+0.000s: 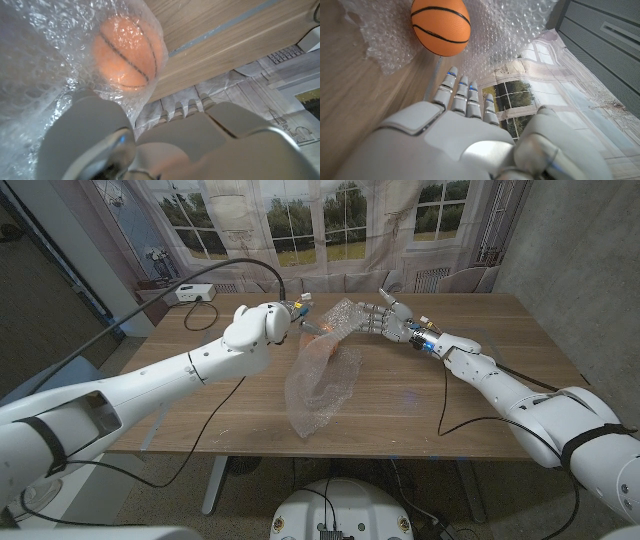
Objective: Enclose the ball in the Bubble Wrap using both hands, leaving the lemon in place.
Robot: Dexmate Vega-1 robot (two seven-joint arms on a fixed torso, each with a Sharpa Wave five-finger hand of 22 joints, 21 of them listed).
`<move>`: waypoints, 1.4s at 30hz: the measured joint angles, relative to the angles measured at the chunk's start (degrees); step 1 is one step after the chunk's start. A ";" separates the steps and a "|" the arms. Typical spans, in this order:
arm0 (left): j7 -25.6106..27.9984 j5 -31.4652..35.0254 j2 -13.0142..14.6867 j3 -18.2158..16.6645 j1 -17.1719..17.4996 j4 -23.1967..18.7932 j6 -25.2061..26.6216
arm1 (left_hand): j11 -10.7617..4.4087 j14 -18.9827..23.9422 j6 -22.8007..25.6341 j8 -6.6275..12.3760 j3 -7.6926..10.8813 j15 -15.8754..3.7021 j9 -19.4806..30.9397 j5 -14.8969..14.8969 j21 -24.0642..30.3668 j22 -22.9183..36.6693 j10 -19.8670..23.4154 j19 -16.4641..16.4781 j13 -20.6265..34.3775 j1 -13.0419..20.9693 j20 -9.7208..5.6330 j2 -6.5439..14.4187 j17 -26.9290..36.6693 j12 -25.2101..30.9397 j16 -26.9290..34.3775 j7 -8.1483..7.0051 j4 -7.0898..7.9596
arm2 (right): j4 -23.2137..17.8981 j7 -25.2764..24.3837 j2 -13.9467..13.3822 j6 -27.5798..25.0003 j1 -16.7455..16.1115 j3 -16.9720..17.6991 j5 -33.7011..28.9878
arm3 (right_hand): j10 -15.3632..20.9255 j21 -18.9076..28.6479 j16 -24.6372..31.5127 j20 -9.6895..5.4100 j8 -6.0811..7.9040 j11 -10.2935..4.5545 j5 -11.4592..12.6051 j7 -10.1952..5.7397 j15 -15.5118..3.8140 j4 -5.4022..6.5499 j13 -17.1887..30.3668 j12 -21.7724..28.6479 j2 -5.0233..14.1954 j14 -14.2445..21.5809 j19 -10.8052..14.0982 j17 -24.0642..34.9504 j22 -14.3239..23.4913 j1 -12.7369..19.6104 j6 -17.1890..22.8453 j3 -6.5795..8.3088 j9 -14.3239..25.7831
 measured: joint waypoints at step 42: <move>29.77 -33.59 -4.81 -28.67 22.59 11.60 -47.57 | -2.25 0.21 -0.11 1.01 -0.59 -3.51 -0.71 -4.12 7.71 -0.43 -0.03 -0.22 -3.15 -1.10 -1.45 5.47 -0.95 3.20 1.51 -3.38 1.56 | -24.59 -37.82 -7.35 26.67 -11.75 -0.02 -20.51 | 1.27 -0.24 -1.45 -6.96 1.15 -4.03 1.70 -1.26 -5.28 -1.26 -0.41 -0.50 2.53 -5.96 -2.61 -2.39 -0.81 1.61 7.92 0.18 0.00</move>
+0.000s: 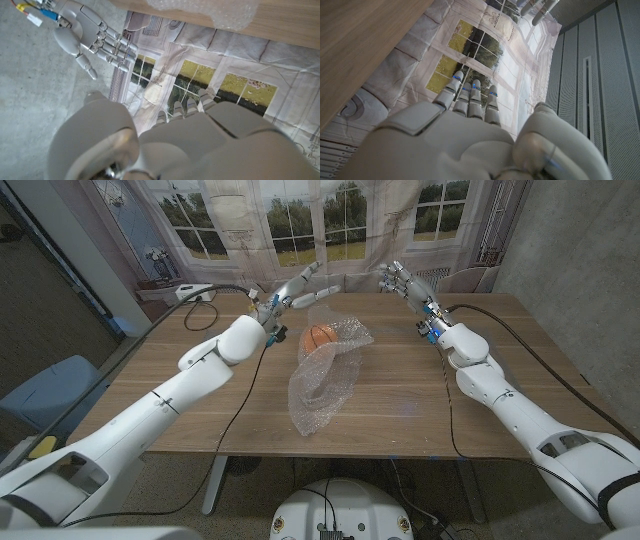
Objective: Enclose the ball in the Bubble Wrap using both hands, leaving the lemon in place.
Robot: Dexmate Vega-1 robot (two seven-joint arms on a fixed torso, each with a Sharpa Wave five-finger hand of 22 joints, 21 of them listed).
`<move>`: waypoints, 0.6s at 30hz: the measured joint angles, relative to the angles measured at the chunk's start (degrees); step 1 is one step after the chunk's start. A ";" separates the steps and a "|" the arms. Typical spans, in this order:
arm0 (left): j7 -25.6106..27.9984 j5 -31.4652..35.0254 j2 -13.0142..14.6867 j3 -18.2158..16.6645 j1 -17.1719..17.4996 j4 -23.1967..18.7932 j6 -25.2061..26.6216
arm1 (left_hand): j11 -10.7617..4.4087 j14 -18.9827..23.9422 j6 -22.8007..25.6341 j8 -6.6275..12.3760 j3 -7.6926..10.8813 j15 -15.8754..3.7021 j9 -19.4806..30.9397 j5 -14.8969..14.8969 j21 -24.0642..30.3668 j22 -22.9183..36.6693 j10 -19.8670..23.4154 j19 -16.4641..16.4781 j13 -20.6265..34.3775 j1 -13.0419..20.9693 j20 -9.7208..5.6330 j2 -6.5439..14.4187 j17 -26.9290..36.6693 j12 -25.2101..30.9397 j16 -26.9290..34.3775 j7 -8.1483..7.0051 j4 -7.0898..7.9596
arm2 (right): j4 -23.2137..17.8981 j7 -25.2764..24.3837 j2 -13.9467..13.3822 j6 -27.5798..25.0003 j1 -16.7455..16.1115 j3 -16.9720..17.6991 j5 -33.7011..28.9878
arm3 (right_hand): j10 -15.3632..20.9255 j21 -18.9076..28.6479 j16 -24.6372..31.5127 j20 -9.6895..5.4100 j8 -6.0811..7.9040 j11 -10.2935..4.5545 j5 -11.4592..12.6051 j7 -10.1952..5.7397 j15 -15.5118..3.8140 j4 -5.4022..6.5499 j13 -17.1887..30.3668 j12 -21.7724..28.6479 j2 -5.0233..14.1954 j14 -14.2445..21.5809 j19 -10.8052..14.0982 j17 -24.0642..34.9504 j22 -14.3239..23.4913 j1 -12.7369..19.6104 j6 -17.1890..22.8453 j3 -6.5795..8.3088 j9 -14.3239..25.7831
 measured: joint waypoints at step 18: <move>-7.89 -29.31 -4.03 -6.43 6.25 7.69 -19.19 | -0.09 0.00 0.00 -1.17 -0.91 0.01 0.01 -0.87 -0.76 0.01 -0.09 0.22 -0.94 -1.75 0.22 -0.39 0.00 -0.67 -1.35 -0.61 0.90 | -5.82 -2.07 -2.45 -1.89 -2.31 0.78 3.44 | -3.49 -0.66 -0.22 6.71 -1.47 -0.38 0.34 -1.44 1.65 0.01 0.00 -0.63 -1.17 -4.27 -4.85 -0.27 -0.26 -1.47 -1.90 -1.16 0.00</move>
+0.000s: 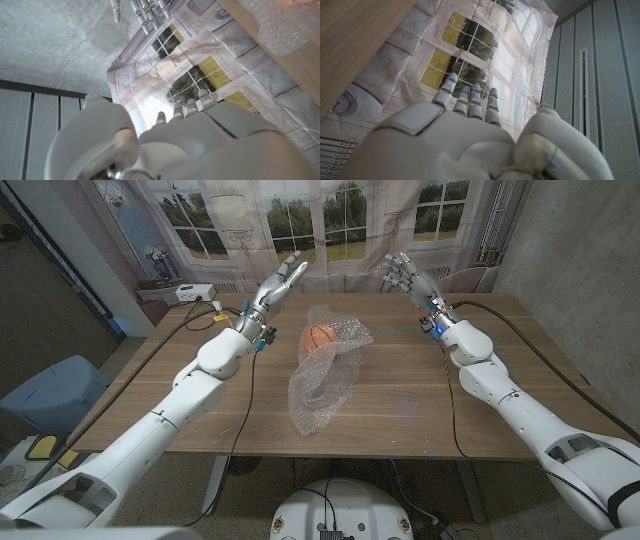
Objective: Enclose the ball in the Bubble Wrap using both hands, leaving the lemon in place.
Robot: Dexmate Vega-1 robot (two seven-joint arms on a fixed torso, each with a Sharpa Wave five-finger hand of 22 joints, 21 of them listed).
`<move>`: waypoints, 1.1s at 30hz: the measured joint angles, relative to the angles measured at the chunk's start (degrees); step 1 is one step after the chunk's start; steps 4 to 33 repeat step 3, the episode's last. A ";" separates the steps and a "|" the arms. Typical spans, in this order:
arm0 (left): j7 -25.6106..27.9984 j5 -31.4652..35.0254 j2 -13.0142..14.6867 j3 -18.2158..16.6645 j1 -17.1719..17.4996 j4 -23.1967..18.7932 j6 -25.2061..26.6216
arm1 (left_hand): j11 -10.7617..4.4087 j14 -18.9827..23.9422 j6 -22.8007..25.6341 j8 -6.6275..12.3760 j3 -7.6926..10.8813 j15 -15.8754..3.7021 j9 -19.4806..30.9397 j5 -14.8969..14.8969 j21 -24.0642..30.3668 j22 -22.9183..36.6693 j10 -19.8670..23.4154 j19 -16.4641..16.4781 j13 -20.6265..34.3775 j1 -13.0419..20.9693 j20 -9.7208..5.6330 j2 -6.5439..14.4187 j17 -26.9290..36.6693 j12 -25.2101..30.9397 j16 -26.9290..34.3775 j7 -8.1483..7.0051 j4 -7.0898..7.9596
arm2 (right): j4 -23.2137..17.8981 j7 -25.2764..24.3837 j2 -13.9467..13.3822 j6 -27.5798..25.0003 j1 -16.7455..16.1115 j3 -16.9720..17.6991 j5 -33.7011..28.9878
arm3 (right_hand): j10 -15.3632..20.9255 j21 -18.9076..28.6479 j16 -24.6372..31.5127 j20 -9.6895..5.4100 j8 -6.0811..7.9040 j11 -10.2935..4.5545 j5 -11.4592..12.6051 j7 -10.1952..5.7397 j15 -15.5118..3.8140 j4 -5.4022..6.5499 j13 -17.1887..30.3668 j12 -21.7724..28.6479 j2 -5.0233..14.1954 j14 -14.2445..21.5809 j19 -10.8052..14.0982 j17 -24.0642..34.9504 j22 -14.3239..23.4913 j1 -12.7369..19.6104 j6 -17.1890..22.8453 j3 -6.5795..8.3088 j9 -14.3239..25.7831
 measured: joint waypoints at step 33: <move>-0.80 -2.27 -0.17 -0.67 0.94 0.43 -0.53 | 0.02 0.00 0.00 0.00 -0.37 0.00 -0.26 0.00 -0.36 0.00 -0.02 -0.22 -0.15 -0.60 0.21 0.01 0.00 0.00 0.00 0.00 0.37 | -0.78 -2.21 -0.35 -0.55 -0.63 0.40 -0.15 | 0.00 0.00 0.00 -0.21 0.00 0.00 0.00 0.00 -0.35 0.06 0.00 0.00 0.02 -0.35 -0.21 0.00 0.00 -0.12 0.00 -0.06 0.00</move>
